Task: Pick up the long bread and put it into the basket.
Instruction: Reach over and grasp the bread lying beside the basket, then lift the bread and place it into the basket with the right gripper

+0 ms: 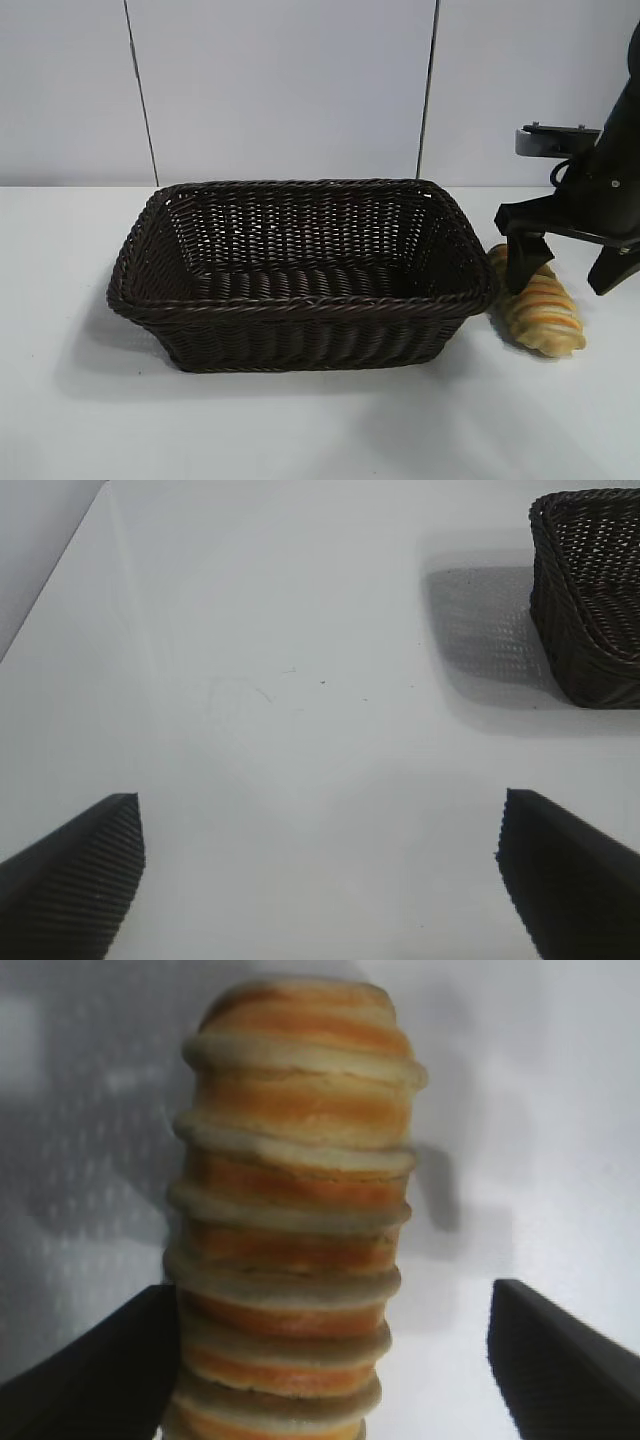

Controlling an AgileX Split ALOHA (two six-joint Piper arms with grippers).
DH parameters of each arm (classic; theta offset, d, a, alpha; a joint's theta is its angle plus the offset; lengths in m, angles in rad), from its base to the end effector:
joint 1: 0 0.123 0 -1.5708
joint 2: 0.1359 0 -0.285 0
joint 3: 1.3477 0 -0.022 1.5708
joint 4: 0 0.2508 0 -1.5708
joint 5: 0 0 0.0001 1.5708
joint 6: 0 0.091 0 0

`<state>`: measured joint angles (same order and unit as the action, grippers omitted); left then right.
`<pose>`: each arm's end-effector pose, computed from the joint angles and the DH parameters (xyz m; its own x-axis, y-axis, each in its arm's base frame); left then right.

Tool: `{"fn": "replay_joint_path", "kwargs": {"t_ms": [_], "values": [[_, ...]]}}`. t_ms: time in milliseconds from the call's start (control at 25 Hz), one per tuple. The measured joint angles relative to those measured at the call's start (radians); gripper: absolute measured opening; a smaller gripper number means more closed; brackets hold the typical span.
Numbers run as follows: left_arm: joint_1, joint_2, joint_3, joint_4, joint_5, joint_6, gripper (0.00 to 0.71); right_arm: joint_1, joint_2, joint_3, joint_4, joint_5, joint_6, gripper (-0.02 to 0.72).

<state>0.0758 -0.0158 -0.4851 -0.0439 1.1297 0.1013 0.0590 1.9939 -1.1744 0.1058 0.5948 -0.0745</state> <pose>-0.0083 -0.0043 0.2677 -0.5154 0.0435 -0.8558 0.0008 0.9987 0.0503 0.3734 0.0275 0.1252 -0.9690 -0.0440 -0.2430 -0.0604 0.9963 0.0606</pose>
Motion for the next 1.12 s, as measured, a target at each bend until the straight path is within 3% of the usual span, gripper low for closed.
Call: {"fn": "replay_joint_path", "kwargs": {"t_ms": [120,320,880,1120], "values": [[0.000,0.000,0.000,0.000,0.000,0.000,0.689,0.000,0.001,-0.003,0.003,0.006,0.002,0.094],[0.000,0.000,0.000,0.000,0.000,0.000,0.689,0.000,-0.022,-0.008,-0.007,0.034,0.002,0.090],[0.000,0.000,0.000,0.000,0.000,0.000,0.689,0.001,-0.221,-0.251,-0.020,0.340,0.045,0.079],[0.000,0.000,0.000,-0.001,0.000,0.000,0.689,0.113,-0.220,-0.295,-0.024,0.378,0.047,0.079]]}}
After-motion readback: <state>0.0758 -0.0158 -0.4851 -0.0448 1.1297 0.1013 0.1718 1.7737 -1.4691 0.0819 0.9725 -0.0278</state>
